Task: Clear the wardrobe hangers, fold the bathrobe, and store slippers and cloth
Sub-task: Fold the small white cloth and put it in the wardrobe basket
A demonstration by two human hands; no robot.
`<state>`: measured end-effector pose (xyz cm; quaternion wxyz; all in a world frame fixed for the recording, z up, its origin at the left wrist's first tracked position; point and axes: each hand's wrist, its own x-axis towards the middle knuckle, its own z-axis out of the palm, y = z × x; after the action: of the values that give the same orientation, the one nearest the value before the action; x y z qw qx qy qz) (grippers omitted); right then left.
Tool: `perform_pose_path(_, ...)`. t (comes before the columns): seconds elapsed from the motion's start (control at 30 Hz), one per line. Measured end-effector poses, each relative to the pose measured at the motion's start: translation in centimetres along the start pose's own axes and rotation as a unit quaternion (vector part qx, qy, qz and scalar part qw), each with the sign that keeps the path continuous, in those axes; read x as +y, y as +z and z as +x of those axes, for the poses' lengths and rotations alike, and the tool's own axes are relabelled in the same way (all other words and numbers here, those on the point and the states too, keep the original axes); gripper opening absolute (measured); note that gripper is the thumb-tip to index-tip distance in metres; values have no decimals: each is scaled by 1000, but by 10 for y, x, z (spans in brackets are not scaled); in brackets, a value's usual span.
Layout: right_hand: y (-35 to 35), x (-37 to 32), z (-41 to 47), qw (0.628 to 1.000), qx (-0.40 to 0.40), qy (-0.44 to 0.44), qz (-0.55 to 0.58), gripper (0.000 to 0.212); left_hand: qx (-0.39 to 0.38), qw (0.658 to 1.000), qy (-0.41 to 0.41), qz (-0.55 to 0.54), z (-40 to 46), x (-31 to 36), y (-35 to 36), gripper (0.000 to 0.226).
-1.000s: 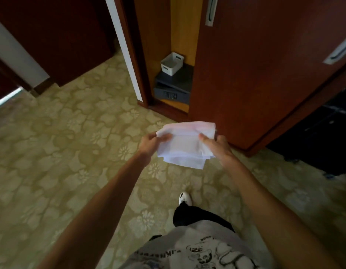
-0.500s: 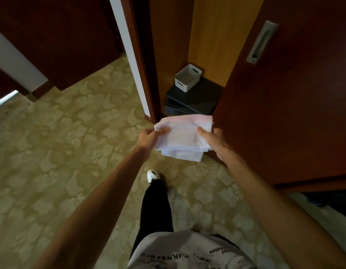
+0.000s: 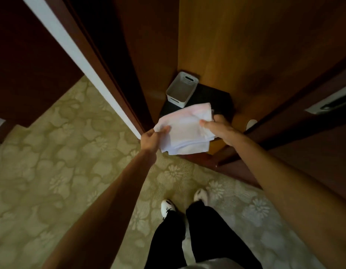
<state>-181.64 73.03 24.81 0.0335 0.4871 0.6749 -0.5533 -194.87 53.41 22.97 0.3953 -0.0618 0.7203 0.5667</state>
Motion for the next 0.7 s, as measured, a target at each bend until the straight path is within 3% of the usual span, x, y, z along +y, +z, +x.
perform_pose_path(0.17,-12,-23,76,1000,4,22,-18,36,4,1000,-17,-6,62,29,29,40)
perform_pose_path(0.47,-30,-44,245,998,66,23,0,35,86,994,-62,39,209,48,107,32)
perform_pose_path(0.63,-31,-54,346,989,70,-33,-125,44,100,979,-58,169,306,39,141,71)
perform_pose_path(0.7,-27,-56,389,984,88,-60,-144,36,108,969,-41,218,342,30,154,81)
